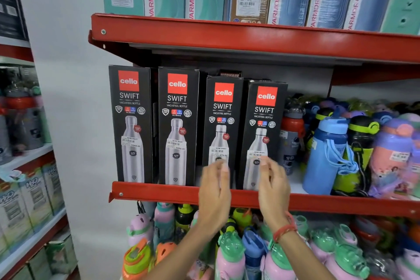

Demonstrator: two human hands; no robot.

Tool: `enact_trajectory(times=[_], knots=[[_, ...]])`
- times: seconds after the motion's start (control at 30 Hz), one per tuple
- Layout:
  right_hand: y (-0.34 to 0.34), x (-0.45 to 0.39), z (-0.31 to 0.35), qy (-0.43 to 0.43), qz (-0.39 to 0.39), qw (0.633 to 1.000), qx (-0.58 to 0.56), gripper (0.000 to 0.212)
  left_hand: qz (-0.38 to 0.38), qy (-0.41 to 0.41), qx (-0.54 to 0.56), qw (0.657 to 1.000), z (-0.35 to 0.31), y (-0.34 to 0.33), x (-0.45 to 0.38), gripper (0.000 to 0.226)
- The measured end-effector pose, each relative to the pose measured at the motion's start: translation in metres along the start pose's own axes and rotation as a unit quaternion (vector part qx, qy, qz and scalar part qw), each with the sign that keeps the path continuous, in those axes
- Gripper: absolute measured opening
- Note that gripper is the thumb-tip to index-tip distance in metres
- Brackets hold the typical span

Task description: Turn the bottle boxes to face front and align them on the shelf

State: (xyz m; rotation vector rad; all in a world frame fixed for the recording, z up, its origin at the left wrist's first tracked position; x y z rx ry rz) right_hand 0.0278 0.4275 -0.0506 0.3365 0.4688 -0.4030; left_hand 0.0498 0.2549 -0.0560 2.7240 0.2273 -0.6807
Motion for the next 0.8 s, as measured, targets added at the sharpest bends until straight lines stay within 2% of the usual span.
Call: enact_trajectory(times=[0.07, 0.17, 0.3, 0.4, 0.57, 0.7, 0.8], knots=[[0.008, -0.008, -0.016, -0.030, -0.011, 0.999, -0.008, 0.039, 0.095, 0.016, 0.025, 0.995, -0.005, -0.033, 0.000, 0.053], [-0.004, -0.015, -0.034, -0.071, 0.083, 0.992, -0.062, 0.052, 0.142, 0.046, 0.045, 0.988, -0.004, -0.063, -0.004, 0.070], [-0.010, -0.018, -0.041, -0.083, 0.164, 0.979, -0.094, 0.055, 0.150, 0.089, 0.062, 0.983, 0.005, -0.079, -0.007, 0.081], [-0.007, -0.024, -0.048, -0.090, 0.183, 0.975, -0.085, 0.062, 0.148, 0.112, 0.074, 0.980, 0.010, -0.078, -0.008, 0.079], [-0.003, -0.028, -0.053, -0.092, 0.210, 0.971, -0.070, 0.072, 0.157, 0.101, 0.073, 0.980, 0.008, -0.076, -0.005, 0.077], [-0.002, -0.022, -0.049, -0.086, 0.218, 0.971, -0.043, 0.065, 0.166, 0.106, 0.063, 0.978, 0.007, -0.071, -0.002, 0.073], [0.007, -0.019, -0.021, -0.049, 0.173, 0.983, -0.024, 0.062, 0.161, 0.067, 0.055, 0.983, -0.012, -0.054, 0.001, 0.072]])
Point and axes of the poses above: each hand's wrist, its own x-axis away from the middle knuckle, its own y-axis out of the back of the hand, z = x × y, the point moved 9 cm from there along -x, towards the middle knuckle, and after that the axes turned 7 degrees about z, right-handed, at the moved point
